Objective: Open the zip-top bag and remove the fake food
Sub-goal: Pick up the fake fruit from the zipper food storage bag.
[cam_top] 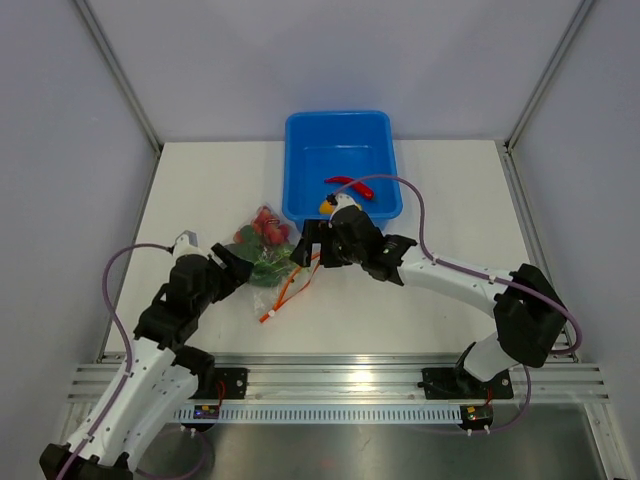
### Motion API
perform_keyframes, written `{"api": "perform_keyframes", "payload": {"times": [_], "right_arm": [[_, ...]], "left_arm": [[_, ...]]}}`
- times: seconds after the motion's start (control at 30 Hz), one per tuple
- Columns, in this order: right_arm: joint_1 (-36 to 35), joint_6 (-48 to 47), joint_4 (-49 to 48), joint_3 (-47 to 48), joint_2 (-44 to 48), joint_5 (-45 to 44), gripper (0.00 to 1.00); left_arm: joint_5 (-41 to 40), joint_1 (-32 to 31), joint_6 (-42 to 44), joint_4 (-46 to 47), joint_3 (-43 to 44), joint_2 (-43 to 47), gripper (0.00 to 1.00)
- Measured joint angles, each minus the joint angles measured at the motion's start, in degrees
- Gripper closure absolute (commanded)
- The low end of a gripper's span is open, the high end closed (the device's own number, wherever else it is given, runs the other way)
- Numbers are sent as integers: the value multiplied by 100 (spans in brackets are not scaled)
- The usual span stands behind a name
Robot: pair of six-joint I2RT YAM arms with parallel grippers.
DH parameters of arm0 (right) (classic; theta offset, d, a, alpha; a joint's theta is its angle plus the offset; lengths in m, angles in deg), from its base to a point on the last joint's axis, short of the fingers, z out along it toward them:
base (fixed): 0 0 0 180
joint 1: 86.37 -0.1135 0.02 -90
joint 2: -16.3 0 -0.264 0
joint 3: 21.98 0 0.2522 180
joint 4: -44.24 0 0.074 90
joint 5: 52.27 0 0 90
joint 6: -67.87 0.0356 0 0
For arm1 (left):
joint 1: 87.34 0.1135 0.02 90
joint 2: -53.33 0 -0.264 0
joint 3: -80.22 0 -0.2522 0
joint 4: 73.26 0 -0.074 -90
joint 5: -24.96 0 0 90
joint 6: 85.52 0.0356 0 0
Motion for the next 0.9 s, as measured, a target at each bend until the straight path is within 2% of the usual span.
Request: {"api": "perform_keyframes", "payload": {"times": [0.2, 0.33, 0.5, 0.63, 0.73, 0.9], "right_arm": [[-216, 295, -234, -227, -20, 15, 2], [-378, 450, -271, -302, -24, -48, 2], [-420, 603, -490, -407, -61, -208, 4], [-422, 704, -684, -492, -177, -341, 9], [-422, 763, -844, -573, -310, -448, 16], [-422, 796, -957, -634, -452, -614, 17]], "left_arm": [[-284, 2, 195, 24, 1141, -1139, 18], [-330, 48, 260, 83, 1572, -2011, 18], [-173, 505, 258, 247, 1620, -2669, 18], [-70, 907, 256, 439, 1639, -3025, 18], [42, 1169, 214, 651, 1637, -3167, 18], [247, 1491, 33, 1113, 1615, -3316, 19]]}}
